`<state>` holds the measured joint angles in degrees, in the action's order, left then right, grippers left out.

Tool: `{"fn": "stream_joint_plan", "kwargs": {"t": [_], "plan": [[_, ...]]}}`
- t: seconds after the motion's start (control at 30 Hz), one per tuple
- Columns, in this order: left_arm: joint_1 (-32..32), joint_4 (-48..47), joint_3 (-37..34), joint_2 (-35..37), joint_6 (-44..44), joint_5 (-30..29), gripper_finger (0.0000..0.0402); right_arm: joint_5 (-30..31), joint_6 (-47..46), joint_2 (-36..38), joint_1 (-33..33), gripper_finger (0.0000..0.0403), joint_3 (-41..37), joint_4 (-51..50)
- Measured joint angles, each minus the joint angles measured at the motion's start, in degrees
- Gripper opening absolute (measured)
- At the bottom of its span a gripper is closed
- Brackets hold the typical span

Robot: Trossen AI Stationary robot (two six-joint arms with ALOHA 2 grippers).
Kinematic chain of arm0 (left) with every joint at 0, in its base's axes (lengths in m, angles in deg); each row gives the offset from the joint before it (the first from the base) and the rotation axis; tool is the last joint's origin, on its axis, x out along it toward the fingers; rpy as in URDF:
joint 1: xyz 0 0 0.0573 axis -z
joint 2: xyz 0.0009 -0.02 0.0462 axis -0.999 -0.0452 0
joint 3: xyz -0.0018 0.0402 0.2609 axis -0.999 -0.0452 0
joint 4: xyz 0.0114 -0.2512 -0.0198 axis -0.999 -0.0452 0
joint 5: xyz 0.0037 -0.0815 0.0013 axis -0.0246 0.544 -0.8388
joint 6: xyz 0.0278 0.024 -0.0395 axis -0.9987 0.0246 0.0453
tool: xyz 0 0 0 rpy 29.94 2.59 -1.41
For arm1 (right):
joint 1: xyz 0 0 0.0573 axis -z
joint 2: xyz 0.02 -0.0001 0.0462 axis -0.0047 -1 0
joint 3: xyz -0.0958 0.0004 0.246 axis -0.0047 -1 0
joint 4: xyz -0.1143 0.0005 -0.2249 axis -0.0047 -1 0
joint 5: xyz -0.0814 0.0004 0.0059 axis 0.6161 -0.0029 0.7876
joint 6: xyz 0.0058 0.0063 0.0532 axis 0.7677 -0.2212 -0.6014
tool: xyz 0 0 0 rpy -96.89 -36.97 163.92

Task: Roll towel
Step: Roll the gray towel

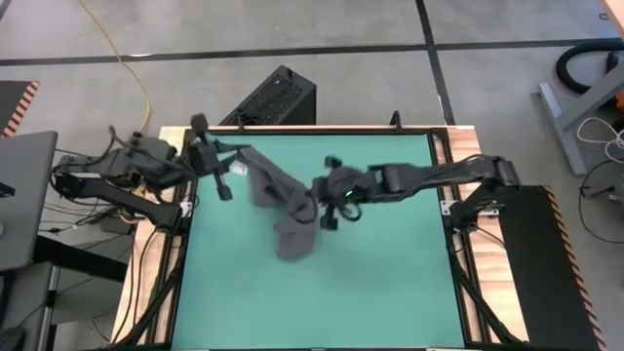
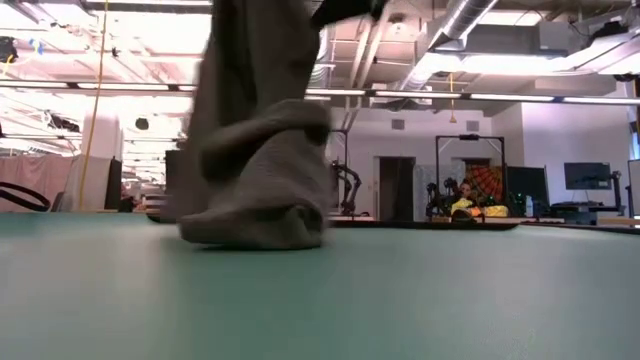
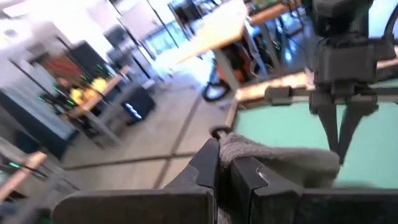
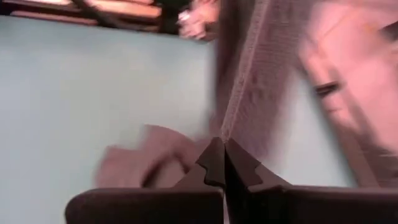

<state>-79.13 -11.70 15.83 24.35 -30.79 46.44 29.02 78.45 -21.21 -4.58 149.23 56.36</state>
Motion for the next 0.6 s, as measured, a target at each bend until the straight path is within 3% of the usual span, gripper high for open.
{"fn": "stream_joint_plan", "kwargs": {"t": [0.1, 0.37, 0.47, 0.6], "plan": [[0.0, 0.5, 8.0, -4.1, -5.2, -2.1, 0.0000, 3.1, 4.4, 5.0, 1.2, 0.0014, 4.0, -2.5], [-2.2, -0.2, 32.7, -19.2, -18.3, -2.5, 0.0000, 3.4, 17.9, 11.7, 5.0, 0.0014, 16.1, -0.1], [-3.3, -5.3, 40.6, -24.2, -19.1, -2.5, 0.0000, 3.0, 18.0, 11.8, 6.0, 0.0014, 17.8, -1.9], [-4.2, -18.7, 46.6, -27.9, -14.9, -2.5, 0.0000, -1.9, 10.3, 10.5, 4.6, 0.0013, 16.2, -12.1]]}}
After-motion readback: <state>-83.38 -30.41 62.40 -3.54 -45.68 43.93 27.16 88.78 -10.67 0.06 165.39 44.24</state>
